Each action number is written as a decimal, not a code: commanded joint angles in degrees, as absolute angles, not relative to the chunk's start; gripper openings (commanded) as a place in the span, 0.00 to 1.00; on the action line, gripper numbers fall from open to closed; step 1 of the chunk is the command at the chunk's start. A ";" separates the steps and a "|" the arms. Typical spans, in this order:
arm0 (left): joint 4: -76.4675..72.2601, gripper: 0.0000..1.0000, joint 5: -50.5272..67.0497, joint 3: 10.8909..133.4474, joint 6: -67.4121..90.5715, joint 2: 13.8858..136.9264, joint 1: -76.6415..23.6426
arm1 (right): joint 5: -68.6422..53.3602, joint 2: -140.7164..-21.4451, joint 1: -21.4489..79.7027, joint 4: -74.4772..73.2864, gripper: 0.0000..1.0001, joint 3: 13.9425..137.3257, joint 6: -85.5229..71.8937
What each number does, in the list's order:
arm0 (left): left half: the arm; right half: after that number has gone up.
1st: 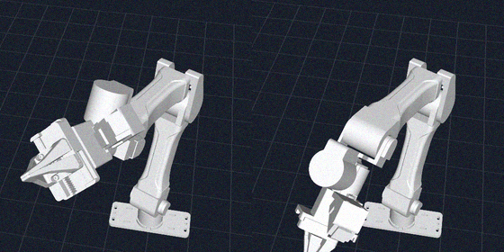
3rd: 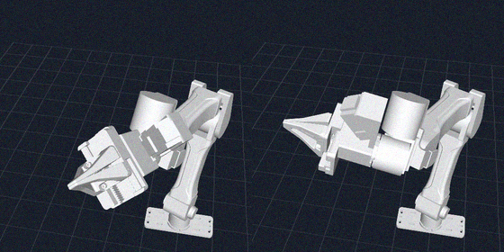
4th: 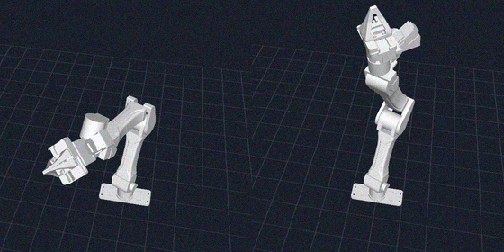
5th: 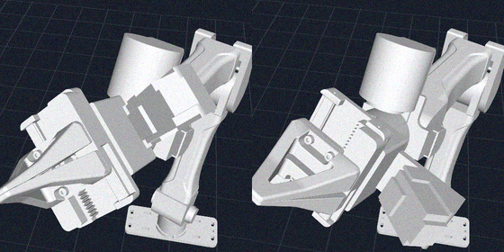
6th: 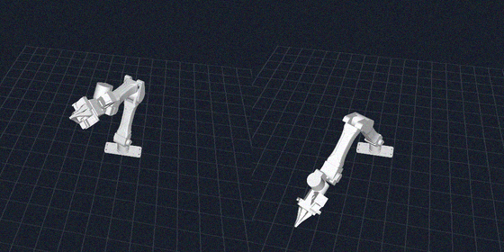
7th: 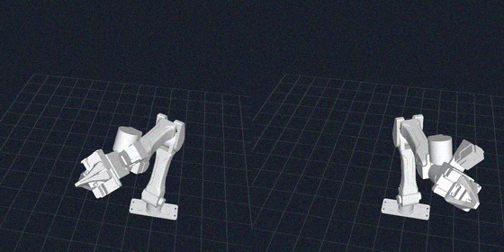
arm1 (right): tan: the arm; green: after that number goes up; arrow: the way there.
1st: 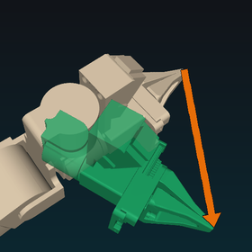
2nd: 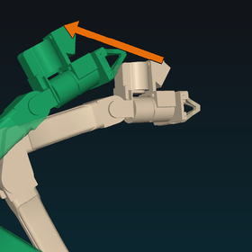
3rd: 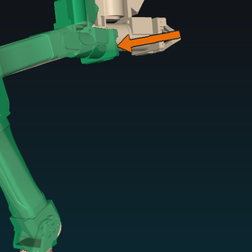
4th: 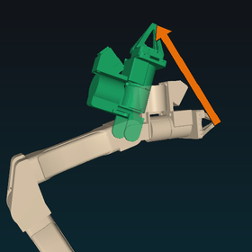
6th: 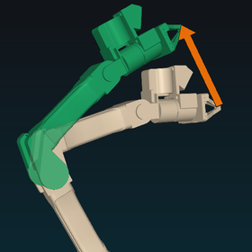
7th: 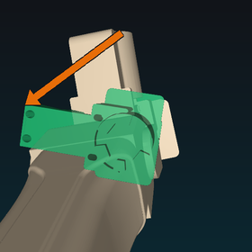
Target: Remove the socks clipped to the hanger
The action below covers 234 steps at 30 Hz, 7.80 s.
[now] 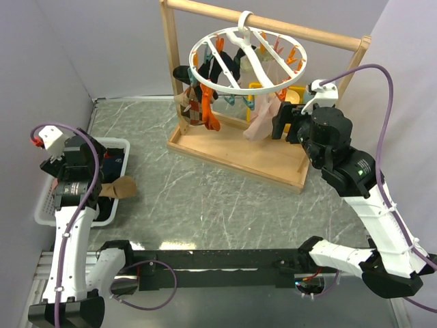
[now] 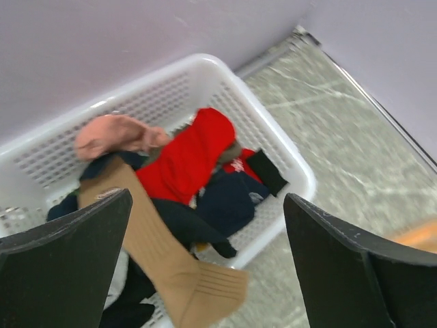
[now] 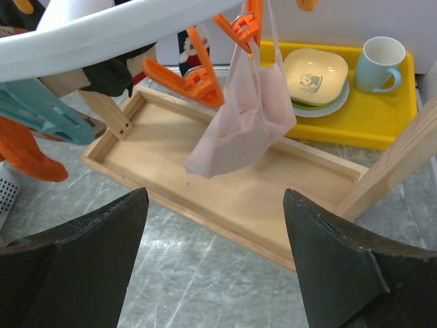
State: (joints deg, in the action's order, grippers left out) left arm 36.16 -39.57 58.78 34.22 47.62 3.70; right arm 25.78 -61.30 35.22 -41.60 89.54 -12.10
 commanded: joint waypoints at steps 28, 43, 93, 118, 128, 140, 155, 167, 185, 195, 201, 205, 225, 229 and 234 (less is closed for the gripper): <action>0.44 0.97 12.93 60.55 30.33 53.16 -27.94 | 16.61 -58.89 29.88 -42.45 0.89 88.42 -16.35; -7.73 0.87 13.45 70.92 28.12 70.31 -30.06 | 14.94 -56.34 29.88 -43.50 0.90 90.26 -16.08; -12.03 0.01 -1.76 77.61 23.02 76.81 -57.39 | -5.44 -60.64 30.06 -39.21 0.79 97.11 -23.64; -13.45 0.01 -2.81 79.98 23.20 80.86 -62.05 | -3.25 -71.37 29.97 -38.94 0.78 104.24 -23.12; -13.88 0.01 -2.29 79.37 24.34 81.65 -62.49 | -1.67 -72.86 29.97 -38.41 0.53 104.77 -22.32; -14.77 0.01 -1.23 75.94 27.60 82.62 -63.11 | -0.88 -72.42 29.97 -38.58 0.29 104.50 -21.80; -11.35 0.01 -2.19 73.57 28.04 79.81 -63.19 | -0.70 -72.25 29.97 -38.23 0.35 103.36 -21.80; 7.54 0.01 -17.81 65.40 30.76 61.19 -63.11 | -0.09 -69.96 29.88 -36.83 0.47 99.76 -21.62; 43.57 0.01 -51.65 62.22 38.84 33.49 -62.58 | -0.09 -69.35 29.53 -36.30 0.50 98.17 -21.27; 76.64 0.01 -73.30 69.34 64.51 36.12 -62.58 | 1.14 -68.55 29.36 -37.88 0.51 98.61 -20.04; 67.62 0.01 -73.48 65.50 56.56 33.75 -62.58 | 1.41 -68.03 29.00 -38.76 0.51 98.53 -19.42; 50.83 0.01 -68.39 59.95 42.48 33.57 -62.58 | 1.41 -67.50 28.83 -38.94 0.51 98.26 -19.42; 32.08 0.01 -38.59 57.39 31.11 49.57 -21.04 | 0.44 -67.23 28.21 -39.55 0.51 98.26 -19.42; 34.27 0.01 -41.56 58.62 33.48 50.18 -13.55 | 0.26 -67.33 28.21 -39.90 0.51 98.88 -19.51; 36.56 0.01 -41.75 59.68 39.27 52.38 -2.40 | 0.26 -67.24 28.13 -40.34 0.51 99.05 -19.16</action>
State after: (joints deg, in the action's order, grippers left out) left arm 35.97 -41.60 57.23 33.89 51.05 -9.45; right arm 0.43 -68.03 28.60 -40.34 97.17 -20.01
